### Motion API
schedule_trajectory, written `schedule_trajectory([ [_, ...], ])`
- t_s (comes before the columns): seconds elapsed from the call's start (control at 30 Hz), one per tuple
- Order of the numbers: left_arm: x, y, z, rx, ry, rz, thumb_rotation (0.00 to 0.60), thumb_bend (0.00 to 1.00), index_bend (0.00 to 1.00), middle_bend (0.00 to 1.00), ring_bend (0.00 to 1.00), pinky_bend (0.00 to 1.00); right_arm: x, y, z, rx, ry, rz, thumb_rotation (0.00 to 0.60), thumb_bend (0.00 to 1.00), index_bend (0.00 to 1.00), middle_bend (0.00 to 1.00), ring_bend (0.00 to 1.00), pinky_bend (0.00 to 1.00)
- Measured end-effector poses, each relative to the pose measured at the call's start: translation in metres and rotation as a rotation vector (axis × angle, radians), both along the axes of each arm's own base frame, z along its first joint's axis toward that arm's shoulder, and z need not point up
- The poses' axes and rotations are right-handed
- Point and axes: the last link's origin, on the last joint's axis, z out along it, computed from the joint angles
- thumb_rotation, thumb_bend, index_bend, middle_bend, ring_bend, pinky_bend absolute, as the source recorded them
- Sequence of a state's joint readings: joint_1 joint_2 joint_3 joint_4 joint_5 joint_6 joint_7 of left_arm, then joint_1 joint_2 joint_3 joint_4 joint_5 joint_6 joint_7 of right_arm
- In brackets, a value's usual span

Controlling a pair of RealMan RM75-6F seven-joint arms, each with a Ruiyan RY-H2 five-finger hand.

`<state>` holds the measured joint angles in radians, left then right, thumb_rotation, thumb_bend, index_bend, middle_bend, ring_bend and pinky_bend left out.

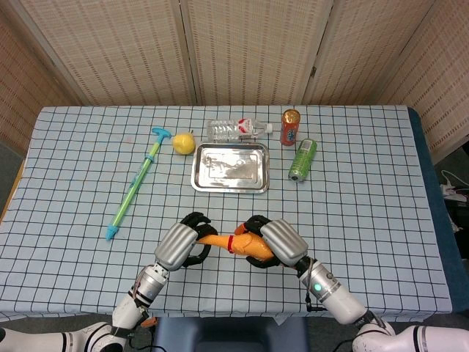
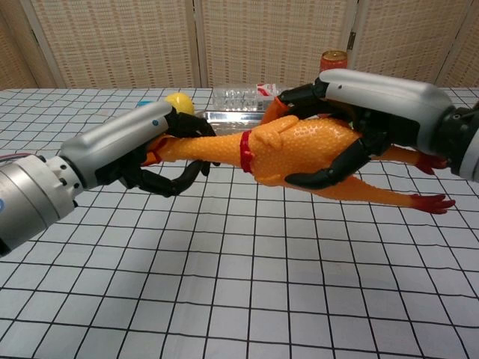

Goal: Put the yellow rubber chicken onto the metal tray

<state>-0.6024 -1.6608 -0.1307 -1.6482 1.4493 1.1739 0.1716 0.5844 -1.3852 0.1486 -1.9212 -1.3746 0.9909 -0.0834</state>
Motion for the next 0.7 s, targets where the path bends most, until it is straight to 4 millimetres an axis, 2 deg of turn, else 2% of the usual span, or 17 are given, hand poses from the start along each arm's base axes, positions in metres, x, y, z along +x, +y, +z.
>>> schedule_trajectory([
  [0.1, -0.002, 0.001, 0.001, -0.001, 0.0, 0.006, 0.6, 0.76, 0.71, 0.46, 0.24, 0.18, -0.004, 0.002, 0.004, -0.002, 0.009, 0.004, 0.6, 0.34, 0.98, 0.79, 0.92, 1.0],
  [0.13, -0.002, 0.001, 0.001, -0.002, -0.001, 0.007, 0.6, 0.76, 0.71, 0.46, 0.24, 0.18, -0.006, 0.003, 0.006, -0.001, 0.013, 0.002, 0.6, 0.34, 0.96, 0.79, 0.89, 1.0],
  [0.17, -0.002, 0.001, 0.001, -0.003, -0.001, 0.007, 0.6, 0.76, 0.71, 0.46, 0.24, 0.18, -0.007, 0.003, 0.007, 0.005, 0.015, -0.002, 0.6, 0.34, 0.88, 0.76, 0.79, 0.96],
  [0.2, -0.002, 0.001, 0.001, -0.003, -0.002, 0.006, 0.6, 0.76, 0.71, 0.46, 0.24, 0.18, -0.008, 0.004, 0.007, 0.015, 0.017, -0.006, 0.6, 0.32, 0.69, 0.65, 0.62, 0.83],
  [0.23, -0.001, 0.001, 0.001, -0.003, -0.003, 0.005, 0.6, 0.76, 0.71, 0.46, 0.24, 0.18, -0.009, 0.005, 0.006, 0.035, 0.022, -0.009, 0.6, 0.29, 0.46, 0.5, 0.45, 0.67],
  [0.27, -0.001, 0.0, 0.002, -0.004, -0.004, 0.003, 0.6, 0.76, 0.71, 0.46, 0.24, 0.18, -0.01, 0.006, 0.006, 0.051, 0.03, -0.01, 0.6, 0.25, 0.21, 0.28, 0.24, 0.45],
  [0.3, -0.001, 0.0, 0.002, -0.004, -0.005, 0.002, 0.6, 0.76, 0.71, 0.46, 0.24, 0.18, -0.012, 0.006, 0.006, 0.067, 0.041, -0.009, 0.6, 0.21, 0.05, 0.11, 0.1, 0.27],
  [0.33, -0.001, -0.001, 0.002, -0.003, -0.005, 0.0, 0.6, 0.76, 0.71, 0.46, 0.24, 0.18, -0.014, 0.006, 0.007, 0.089, 0.057, -0.007, 0.6, 0.18, 0.0, 0.01, 0.01, 0.13],
  [0.43, -0.001, -0.001, 0.004, 0.002, -0.001, -0.003, 0.6, 0.76, 0.71, 0.46, 0.24, 0.18, -0.016, 0.006, 0.009, 0.115, 0.071, -0.001, 0.6, 0.12, 0.0, 0.0, 0.0, 0.0],
  [0.7, -0.003, 0.001, 0.007, 0.0, -0.01, 0.006, 0.6, 0.76, 0.71, 0.46, 0.24, 0.18, -0.015, 0.007, 0.02, 0.105, 0.01, 0.038, 0.6, 0.08, 0.0, 0.0, 0.0, 0.0],
])
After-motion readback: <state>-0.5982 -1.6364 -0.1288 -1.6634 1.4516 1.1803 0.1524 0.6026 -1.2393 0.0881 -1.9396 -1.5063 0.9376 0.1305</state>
